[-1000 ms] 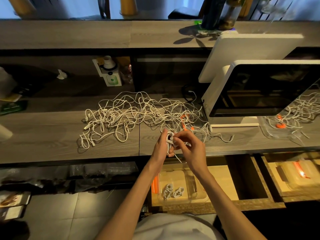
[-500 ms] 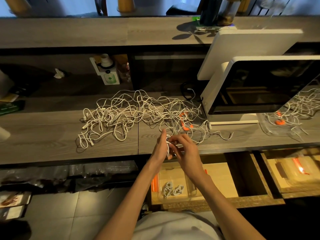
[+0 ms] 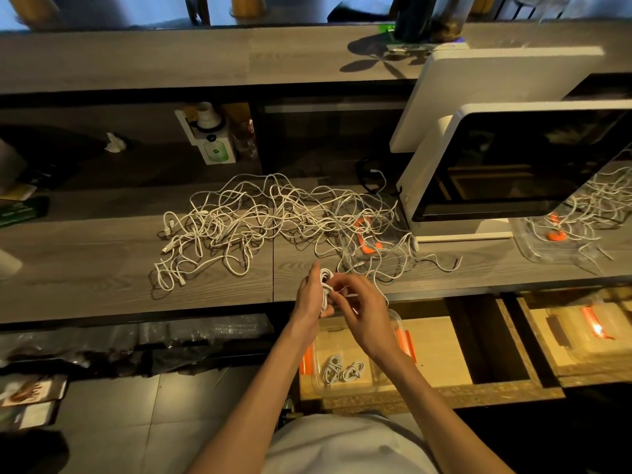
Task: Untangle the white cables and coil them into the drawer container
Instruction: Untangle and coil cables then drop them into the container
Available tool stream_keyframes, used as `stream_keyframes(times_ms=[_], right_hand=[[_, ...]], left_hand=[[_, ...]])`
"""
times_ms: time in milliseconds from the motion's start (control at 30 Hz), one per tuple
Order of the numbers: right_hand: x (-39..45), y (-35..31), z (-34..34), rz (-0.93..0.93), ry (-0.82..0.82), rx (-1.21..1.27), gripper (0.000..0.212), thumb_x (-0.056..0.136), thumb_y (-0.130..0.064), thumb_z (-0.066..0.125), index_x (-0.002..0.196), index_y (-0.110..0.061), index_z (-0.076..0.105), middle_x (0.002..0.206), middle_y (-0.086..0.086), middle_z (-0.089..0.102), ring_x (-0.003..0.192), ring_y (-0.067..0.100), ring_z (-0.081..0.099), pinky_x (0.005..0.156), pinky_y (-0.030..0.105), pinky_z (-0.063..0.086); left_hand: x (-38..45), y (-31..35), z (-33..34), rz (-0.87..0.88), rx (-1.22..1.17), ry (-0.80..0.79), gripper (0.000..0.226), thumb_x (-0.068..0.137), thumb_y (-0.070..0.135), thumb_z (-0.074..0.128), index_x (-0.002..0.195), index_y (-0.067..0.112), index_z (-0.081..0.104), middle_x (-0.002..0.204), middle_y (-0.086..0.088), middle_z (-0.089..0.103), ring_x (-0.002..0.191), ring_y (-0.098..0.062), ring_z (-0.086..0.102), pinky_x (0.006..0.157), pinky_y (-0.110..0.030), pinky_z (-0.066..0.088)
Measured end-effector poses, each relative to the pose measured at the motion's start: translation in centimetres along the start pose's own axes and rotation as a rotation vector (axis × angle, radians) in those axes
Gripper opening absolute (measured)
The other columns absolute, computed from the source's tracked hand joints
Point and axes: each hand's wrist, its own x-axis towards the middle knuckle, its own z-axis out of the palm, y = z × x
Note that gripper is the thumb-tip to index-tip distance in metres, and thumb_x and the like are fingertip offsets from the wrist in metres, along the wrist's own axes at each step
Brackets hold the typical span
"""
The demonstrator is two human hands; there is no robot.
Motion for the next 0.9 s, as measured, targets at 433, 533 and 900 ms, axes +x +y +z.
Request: stream_keyframes(times_ms=[433, 533, 900], right_hand=[[-2.1, 2.7, -0.1, 0.027, 0.035, -0.134, 0.01, 0.103, -0.014, 0.06, 0.109, -0.014, 0.069, 0.107, -0.002, 0.061, 0.095, 0.008, 0.061, 0.082, 0.019, 0.049], [-3.1, 4.0, 0.2, 0.073, -0.03, -0.151, 0.012, 0.104, -0.015, 0.058, 0.108, -0.013, 0.069, 0.103, -0.001, 0.063, 0.087, 0.012, 0.063, 0.075, 0.026, 0.052], [-5.7, 10.3, -0.3, 0.285, -0.174, -0.147, 0.004, 0.099, -0.018, 0.066, 0.102, -0.017, 0.068, 0.098, -0.006, 0.065, 0.085, 0.004, 0.064, 0.079, 0.023, 0.056]], left_hand=[[1.1, -4.1, 1.7, -0.135, -0.067, 0.03, 0.051, 0.106, 0.054, 0.033, 0.089, 0.01, 0.052, 0.052, -0.001, 0.05, 0.043, -0.012, 0.041, 0.034, -0.017, 0.023], [1.4, -5.6, 1.2, -0.212, -0.068, 0.056, 0.055, 0.105, 0.056, 0.033, 0.094, 0.007, 0.052, 0.05, -0.001, 0.05, 0.038, -0.012, 0.041, 0.032, -0.016, 0.021], [2.9, -10.0, 0.8, -0.357, 0.144, -0.064, 0.041, 0.104, 0.045, 0.048, 0.113, 0.007, 0.061, 0.087, -0.009, 0.064, 0.057, -0.016, 0.055, 0.048, -0.026, 0.049]])
